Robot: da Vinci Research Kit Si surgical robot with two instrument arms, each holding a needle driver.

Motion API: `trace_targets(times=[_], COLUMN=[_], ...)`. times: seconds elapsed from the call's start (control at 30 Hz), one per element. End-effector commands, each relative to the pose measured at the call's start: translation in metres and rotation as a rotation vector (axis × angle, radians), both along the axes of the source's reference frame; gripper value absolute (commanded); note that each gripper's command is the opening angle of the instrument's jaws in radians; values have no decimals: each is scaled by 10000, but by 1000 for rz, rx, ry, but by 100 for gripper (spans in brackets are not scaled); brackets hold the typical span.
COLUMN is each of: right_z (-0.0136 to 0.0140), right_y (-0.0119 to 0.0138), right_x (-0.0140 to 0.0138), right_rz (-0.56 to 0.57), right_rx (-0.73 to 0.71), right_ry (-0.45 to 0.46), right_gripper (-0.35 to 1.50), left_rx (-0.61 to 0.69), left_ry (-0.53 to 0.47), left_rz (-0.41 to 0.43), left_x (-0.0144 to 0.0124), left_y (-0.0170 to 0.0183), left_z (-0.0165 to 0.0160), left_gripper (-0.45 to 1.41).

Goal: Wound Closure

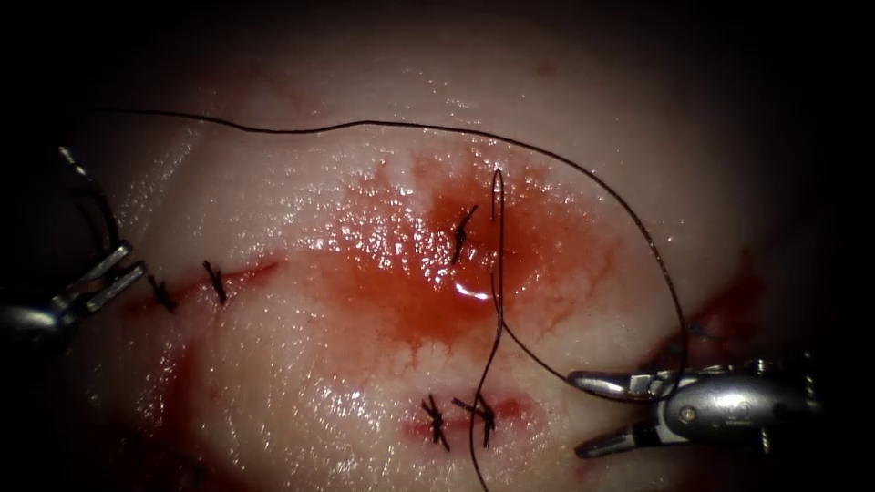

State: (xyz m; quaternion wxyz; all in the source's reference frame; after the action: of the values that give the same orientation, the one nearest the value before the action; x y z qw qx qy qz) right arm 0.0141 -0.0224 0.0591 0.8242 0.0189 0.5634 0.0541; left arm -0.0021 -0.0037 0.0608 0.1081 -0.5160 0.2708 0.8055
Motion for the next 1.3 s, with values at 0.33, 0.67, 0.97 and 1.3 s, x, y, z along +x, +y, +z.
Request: trace_targets(times=[0.33,0.67,0.97,1.3], right_z=[125,168,204,200], right_y=[31,29,41,38], right_x=[-1,47,67,64], right_rz=[4,-26,13,101], right_rx=[-41,-25,38,17], right_ry=[-9,-18,-43,-95], right_gripper=[143,132,125,-35], left_rx=[-15,-26,-37,-38], left_ry=[18,24,14,6], left_rz=[-77,-124,-118,-83], left_x=[46,58,39,23], left_y=[11,13,13,12], left_z=[-2,-3,4,8], left_gripper=[-45,-45,-45,-45])
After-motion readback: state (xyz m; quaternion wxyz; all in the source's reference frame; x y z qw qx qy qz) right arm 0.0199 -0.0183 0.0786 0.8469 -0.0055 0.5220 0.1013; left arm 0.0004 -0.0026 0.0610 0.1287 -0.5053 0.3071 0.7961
